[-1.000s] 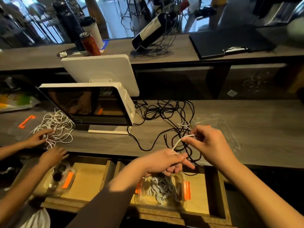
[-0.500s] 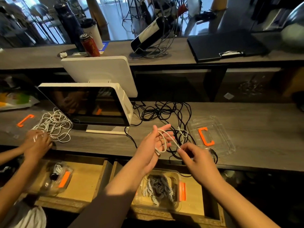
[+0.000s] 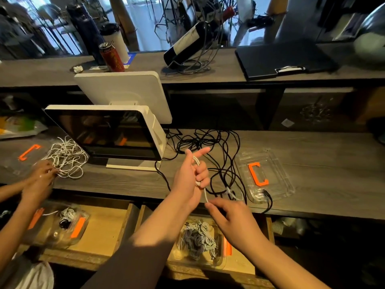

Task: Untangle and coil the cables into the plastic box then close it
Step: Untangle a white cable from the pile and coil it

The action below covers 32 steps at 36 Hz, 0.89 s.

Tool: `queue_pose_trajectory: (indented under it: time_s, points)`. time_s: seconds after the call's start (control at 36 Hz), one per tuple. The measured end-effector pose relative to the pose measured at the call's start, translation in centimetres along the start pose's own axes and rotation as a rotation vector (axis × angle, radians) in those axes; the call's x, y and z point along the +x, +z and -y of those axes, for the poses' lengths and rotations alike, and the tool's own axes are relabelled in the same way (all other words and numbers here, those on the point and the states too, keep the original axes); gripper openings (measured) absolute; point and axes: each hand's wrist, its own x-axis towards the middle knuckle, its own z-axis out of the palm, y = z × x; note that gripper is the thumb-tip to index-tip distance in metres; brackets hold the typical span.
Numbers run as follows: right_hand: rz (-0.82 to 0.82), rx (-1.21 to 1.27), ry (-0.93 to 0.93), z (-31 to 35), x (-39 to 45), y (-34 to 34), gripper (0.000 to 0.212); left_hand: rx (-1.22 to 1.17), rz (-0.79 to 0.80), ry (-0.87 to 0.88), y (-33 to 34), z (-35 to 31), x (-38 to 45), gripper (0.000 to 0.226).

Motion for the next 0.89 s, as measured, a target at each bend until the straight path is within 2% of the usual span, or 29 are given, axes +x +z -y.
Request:
queue_pose_trajectory:
  time_s: [0.14, 0.25, 0.33, 0.42, 0.56, 0.64, 0.69, 0.81, 0.83, 0.89]
  points:
    - [0.079, -0.044, -0.044, 0.6, -0.2, 0.3, 0.049, 0.087, -0.073, 0.070, 0.2, -0.1, 0.3, 0.057]
    - [0.115, -0.035, -0.062, 1.1, -0.1, -0.1, 0.052, 0.337, -0.124, 0.166, 0.5, 0.2, 0.6, 0.055]
    - [0.128, -0.065, -0.089, 1.2, 0.5, -0.7, 0.038, 0.612, -0.156, 0.230, 1.0, 0.8, 0.2, 0.052]
    - [0.143, -0.073, -0.125, 1.2, 1.3, -1.5, 0.025, 0.834, -0.110, 0.237, 1.7, 1.4, -0.2, 0.050]
    - [0.089, -0.036, -0.165, 1.0, 1.5, -2.1, 0.024, 1.038, -0.035, 0.211, 1.9, 1.1, 0.4, 0.070]
    - [0.014, 0.034, -0.154, 1.0, 1.2, -2.4, 0.010, 1.155, 0.024, 0.269, 1.7, 0.8, 0.6, 0.076]
    - [-0.044, 0.083, -0.140, 0.8, 1.2, -2.6, 0.011, 1.160, 0.100, 0.198, 1.6, 0.8, 1.0, 0.083]
    - [-0.058, 0.139, -0.163, 0.3, 1.5, -3.3, 0.020, 1.136, 0.257, -0.128, 0.9, 0.8, 1.6, 0.112]
    - [-0.070, 0.128, -0.163, 0.2, 1.6, -3.5, 0.020, 1.128, 0.275, -0.192, 0.6, 0.8, 1.7, 0.113]
    - [-0.117, 0.093, -0.152, -0.3, 1.9, -4.0, 0.016, 1.063, 0.334, -0.290, 0.4, 0.5, 1.5, 0.097]
